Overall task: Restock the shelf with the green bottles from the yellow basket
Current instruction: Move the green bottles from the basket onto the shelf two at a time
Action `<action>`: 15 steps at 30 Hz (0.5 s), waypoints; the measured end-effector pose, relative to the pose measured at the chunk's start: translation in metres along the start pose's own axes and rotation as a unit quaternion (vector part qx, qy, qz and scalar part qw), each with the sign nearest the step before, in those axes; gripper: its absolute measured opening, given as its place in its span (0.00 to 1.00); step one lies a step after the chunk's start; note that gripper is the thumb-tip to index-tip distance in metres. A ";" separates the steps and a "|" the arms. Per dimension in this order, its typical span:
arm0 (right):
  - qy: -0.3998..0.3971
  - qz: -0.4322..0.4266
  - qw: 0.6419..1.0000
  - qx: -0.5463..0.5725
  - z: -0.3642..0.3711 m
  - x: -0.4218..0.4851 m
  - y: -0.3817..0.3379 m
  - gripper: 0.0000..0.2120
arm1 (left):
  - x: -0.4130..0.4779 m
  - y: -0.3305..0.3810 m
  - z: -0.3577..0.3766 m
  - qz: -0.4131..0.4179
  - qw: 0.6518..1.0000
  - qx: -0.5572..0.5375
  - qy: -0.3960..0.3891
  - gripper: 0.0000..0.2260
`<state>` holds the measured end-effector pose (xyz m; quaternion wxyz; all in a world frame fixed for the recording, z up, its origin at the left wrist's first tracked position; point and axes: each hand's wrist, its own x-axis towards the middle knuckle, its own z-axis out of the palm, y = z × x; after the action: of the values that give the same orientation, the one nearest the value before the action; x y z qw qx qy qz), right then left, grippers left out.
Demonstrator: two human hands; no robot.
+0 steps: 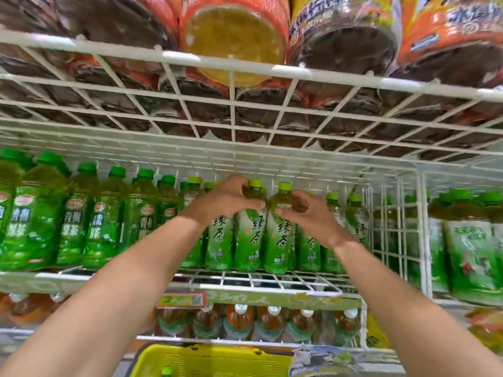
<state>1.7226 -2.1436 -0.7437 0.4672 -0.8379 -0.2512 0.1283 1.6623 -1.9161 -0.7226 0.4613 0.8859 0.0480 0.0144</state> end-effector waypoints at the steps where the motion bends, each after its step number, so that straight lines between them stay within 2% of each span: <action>1: -0.007 0.007 1.000 -0.008 -0.001 0.004 0.001 0.39 | 0.005 0.001 -0.002 0.007 1.000 0.018 0.000 0.24; 2: -0.009 0.012 1.000 -0.020 -0.002 0.009 0.004 0.36 | 0.012 0.000 -0.003 0.017 0.999 0.047 -0.003 0.29; 3: -0.012 0.018 0.999 -0.032 -0.003 0.014 0.006 0.29 | 0.015 0.003 -0.005 0.025 0.997 0.078 -0.007 0.32; 4: -0.017 0.015 0.999 -0.039 -0.003 0.016 0.006 0.20 | 0.020 0.003 -0.006 0.029 0.994 0.102 -0.014 0.33; 6: -0.023 0.003 0.999 -0.043 -0.003 0.021 0.008 0.16 | 0.029 0.003 -0.008 0.024 0.990 0.133 -0.026 0.32; 11: -0.008 -0.031 0.997 -0.065 0.003 0.027 0.012 0.14 | 0.046 -0.010 -0.018 -0.003 0.983 0.179 -0.039 0.28; 12: 0.001 -0.040 0.997 -0.068 0.005 0.026 0.013 0.16 | 0.047 -0.010 -0.019 -0.004 0.983 0.177 -0.042 0.28; 15: 0.027 -0.051 0.994 -0.094 0.012 0.025 0.014 0.30 | 0.044 -0.012 -0.017 0.002 0.983 0.182 -0.039 0.32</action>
<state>1.7421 -2.1279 -0.7609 0.3989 -0.8675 -0.2914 0.0575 1.7042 -1.8910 -0.7234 0.2943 0.9548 0.0302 -0.0280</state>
